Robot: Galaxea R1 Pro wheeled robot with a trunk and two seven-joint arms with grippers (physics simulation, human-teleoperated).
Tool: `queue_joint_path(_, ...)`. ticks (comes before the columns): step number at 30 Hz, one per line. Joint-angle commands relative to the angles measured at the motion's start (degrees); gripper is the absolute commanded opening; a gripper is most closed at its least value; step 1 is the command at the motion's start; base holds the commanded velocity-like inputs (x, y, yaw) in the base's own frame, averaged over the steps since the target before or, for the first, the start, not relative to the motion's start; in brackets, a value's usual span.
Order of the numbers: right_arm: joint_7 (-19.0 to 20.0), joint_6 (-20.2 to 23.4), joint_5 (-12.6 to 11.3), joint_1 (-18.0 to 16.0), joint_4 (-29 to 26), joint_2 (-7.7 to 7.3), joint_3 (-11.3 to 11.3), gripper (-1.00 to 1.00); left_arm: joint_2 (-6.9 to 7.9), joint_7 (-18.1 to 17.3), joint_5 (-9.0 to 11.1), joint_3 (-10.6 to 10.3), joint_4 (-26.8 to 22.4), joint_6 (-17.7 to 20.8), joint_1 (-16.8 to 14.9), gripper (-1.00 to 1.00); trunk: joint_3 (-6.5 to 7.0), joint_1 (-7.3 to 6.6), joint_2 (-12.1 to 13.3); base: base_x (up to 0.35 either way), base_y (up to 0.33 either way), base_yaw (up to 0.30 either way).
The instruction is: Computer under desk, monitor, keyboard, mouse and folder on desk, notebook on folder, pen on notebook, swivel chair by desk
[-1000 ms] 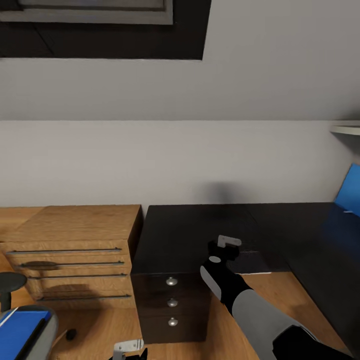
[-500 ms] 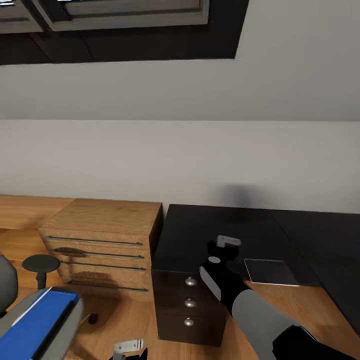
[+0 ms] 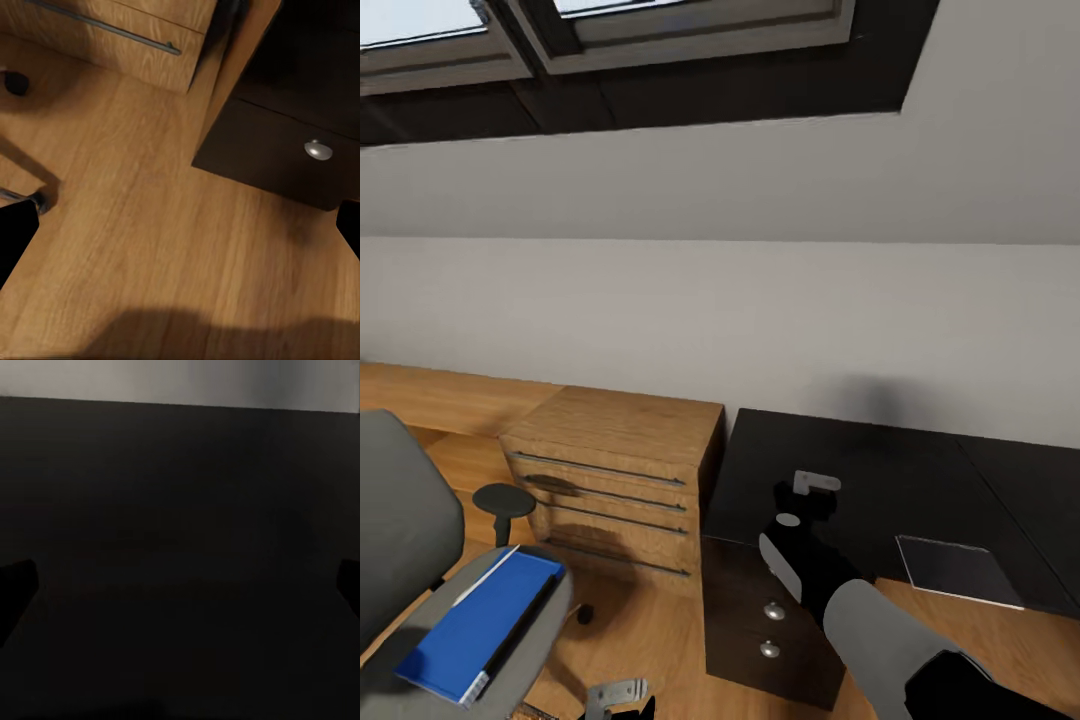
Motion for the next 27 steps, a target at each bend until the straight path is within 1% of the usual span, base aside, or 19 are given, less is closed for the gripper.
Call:
queue_joint_path(1,-0.32,-0.15,-0.39,-0.07,0.05,0.00,0.27,1.00,0.06,0.38,0.43,-0.26,-0.08,-0.22,-0.10,1.00,-0.07,0.00,-0.04,0.000,0.000,0.280)
queue_joint_path(27,-0.32,-0.16,-0.46,0.28,0.10,0.00,0.34,1.00,0.01,0.38,0.43,-0.26,0.21,-0.22,-0.10,1.00,-0.07,0.00,-0.04,0.000,0.000,0.281)
